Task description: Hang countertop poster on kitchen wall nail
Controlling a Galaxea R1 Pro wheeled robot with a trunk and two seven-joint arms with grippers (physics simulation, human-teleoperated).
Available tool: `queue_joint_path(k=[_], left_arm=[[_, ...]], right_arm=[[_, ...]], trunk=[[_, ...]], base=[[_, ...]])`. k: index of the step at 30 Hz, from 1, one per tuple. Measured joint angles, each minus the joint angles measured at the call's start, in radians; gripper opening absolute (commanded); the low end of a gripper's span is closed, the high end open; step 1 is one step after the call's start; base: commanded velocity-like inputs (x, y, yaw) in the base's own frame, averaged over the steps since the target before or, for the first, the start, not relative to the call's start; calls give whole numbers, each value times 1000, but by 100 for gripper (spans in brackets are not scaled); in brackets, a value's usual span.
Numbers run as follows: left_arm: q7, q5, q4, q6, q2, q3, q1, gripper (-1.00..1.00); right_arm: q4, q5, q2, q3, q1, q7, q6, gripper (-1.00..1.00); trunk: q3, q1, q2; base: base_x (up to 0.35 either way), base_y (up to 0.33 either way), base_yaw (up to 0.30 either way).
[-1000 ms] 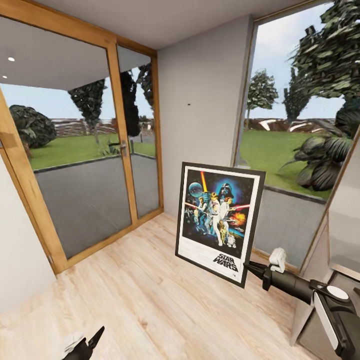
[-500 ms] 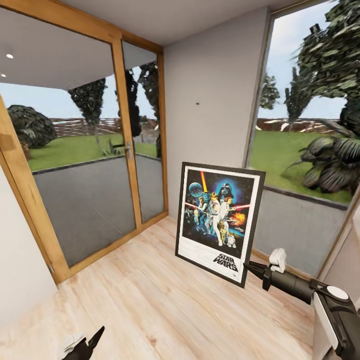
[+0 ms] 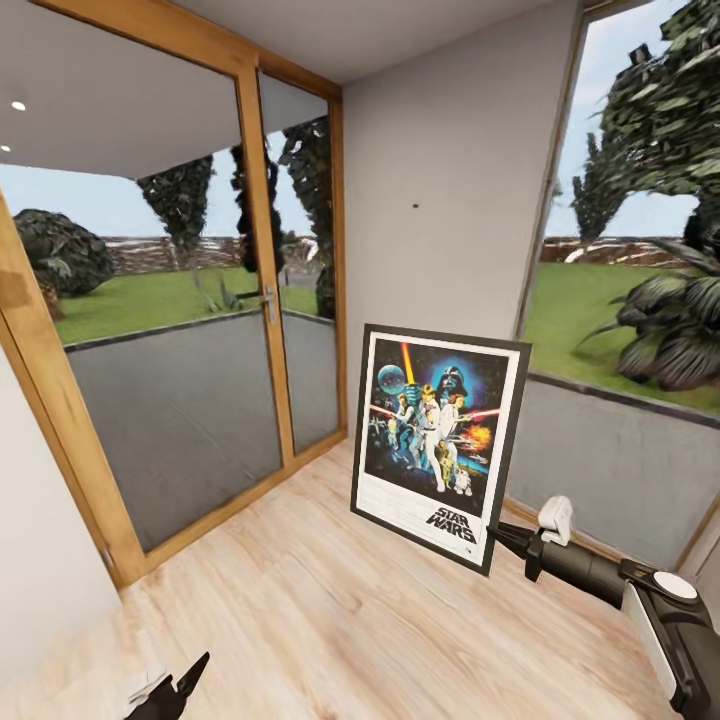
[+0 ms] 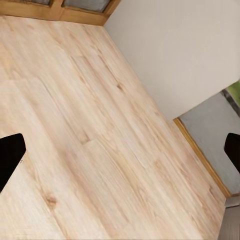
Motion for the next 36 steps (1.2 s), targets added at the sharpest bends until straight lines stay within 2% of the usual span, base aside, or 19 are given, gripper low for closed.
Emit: queue_joint_path(k=[11, 21, 29, 36], left_arm=[[0, 0, 0, 0, 0, 1, 0, 100], [0, 0, 0, 0, 0, 0, 0, 100], [0, -1, 1, -1, 0, 0, 0, 100], [0, 0, 0, -1, 0, 0, 0, 100]], right_arm=[[0, 0, 0, 0, 0, 0, 0, -100], [0, 0, 0, 0, 0, 0, 0, -100], [-1, 0, 0, 0, 0, 0, 0, -100], [0, 0, 0, 0, 0, 0, 0, -100]], trunk=[[0, 0, 0], [7, 0, 0], [14, 0, 0], [17, 0, 0]], base=[[263, 266, -11], [263, 266, -183], [94, 94, -219], [171, 141, -71]])
